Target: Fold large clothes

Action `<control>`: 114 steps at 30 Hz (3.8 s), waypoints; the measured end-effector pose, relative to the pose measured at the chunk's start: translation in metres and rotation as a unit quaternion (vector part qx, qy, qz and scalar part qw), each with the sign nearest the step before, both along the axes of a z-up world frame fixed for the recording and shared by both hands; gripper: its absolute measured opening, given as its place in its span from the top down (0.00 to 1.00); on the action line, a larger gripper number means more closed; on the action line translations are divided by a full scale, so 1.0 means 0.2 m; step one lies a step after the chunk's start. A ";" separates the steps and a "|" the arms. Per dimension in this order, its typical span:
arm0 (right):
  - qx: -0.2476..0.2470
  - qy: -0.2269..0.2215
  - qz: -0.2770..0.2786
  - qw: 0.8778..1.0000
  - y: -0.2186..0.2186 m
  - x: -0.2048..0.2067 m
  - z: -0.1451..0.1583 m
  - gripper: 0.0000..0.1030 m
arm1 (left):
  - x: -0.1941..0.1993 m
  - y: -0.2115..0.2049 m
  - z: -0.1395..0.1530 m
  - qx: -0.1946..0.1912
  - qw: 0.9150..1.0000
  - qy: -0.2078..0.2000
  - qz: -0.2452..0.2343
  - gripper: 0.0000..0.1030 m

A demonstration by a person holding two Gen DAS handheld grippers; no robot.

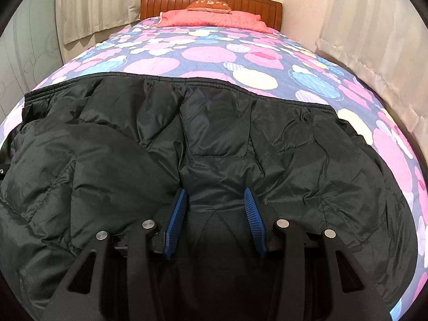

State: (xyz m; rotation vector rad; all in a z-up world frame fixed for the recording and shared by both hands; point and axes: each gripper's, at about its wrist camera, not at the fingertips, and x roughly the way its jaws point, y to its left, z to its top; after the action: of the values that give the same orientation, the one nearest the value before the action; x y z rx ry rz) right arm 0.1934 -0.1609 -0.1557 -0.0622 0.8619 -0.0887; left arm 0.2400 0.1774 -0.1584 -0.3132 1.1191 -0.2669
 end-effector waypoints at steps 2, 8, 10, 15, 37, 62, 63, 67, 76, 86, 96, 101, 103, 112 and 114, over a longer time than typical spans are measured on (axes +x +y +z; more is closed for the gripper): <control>0.002 -0.001 0.000 1.000 0.00 0.00 0.00 0.56 | 0.01 0.00 -0.01 -0.002 1.000 -0.002 0.000 0.17; 0.007 -0.004 0.000 1.000 -0.01 -0.01 0.00 0.56 | 0.01 -0.03 0.00 -0.008 1.000 -0.004 -0.006 0.30; 0.007 -0.005 0.001 1.000 -0.02 -0.01 0.00 0.56 | 0.01 -0.04 0.00 -0.036 0.999 0.002 -0.013 0.46; 0.008 -0.007 0.001 1.000 -0.01 -0.01 0.00 0.56 | 0.03 -0.01 -0.04 -0.075 0.997 0.004 -0.008 0.42; 0.014 -0.009 0.003 1.000 -0.01 0.00 0.00 0.56 | -0.09 -0.19 0.39 -0.133 0.989 -0.044 -0.044 0.82; 0.094 -0.060 -0.119 0.987 -0.98 -0.46 0.24 0.40 | -0.19 -1.80 0.49 0.016 0.992 -0.060 -0.112 0.82; 0.096 -0.059 -0.124 0.986 -1.01 -0.47 0.23 0.40 | -0.19 -1.84 0.45 0.022 0.992 -0.060 -0.112 0.82; 0.106 -0.049 -0.141 0.983 -1.11 -0.49 0.19 0.40 | -0.19 -1.93 0.37 0.034 0.991 -0.064 -0.109 0.82; 0.114 -0.044 -0.144 0.982 -1.15 -0.49 0.15 0.40 | -0.20 -1.99 0.31 0.046 0.991 -0.072 -0.107 0.82; 0.104 -0.042 -0.146 0.983 -1.14 -0.49 0.17 0.40 | -0.21 -1.97 0.33 0.036 0.991 -0.073 -0.109 0.82; 0.086 -0.049 -0.145 0.984 -1.11 -0.51 0.23 0.40 | -0.29 -1.94 0.46 0.029 0.989 -0.091 -0.114 0.65; 0.078 -0.055 -0.140 0.986 -1.08 -0.51 0.27 0.40 | -0.37 -1.89 0.59 0.008 0.986 -0.112 -0.125 0.54; 0.075 -0.056 -0.136 0.986 -1.07 -0.50 0.28 0.40 | -0.40 -1.85 0.64 -0.011 0.985 -0.115 -0.129 0.51; 0.060 -0.064 -0.115 0.990 -0.96 -0.46 0.36 0.40 | -0.50 -1.52 0.82 -0.011 0.978 -0.189 -0.088 0.38; 0.057 -0.070 -0.108 0.990 -0.92 -0.44 0.39 0.40 | -0.48 -1.39 0.78 0.006 0.980 -0.190 -0.058 0.38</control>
State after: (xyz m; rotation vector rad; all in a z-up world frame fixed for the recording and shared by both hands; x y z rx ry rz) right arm 0.1049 -0.3459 -0.0776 0.1426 0.7306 -0.2441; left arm 0.1443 -0.1012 -0.0016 -0.1754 0.7608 -0.4053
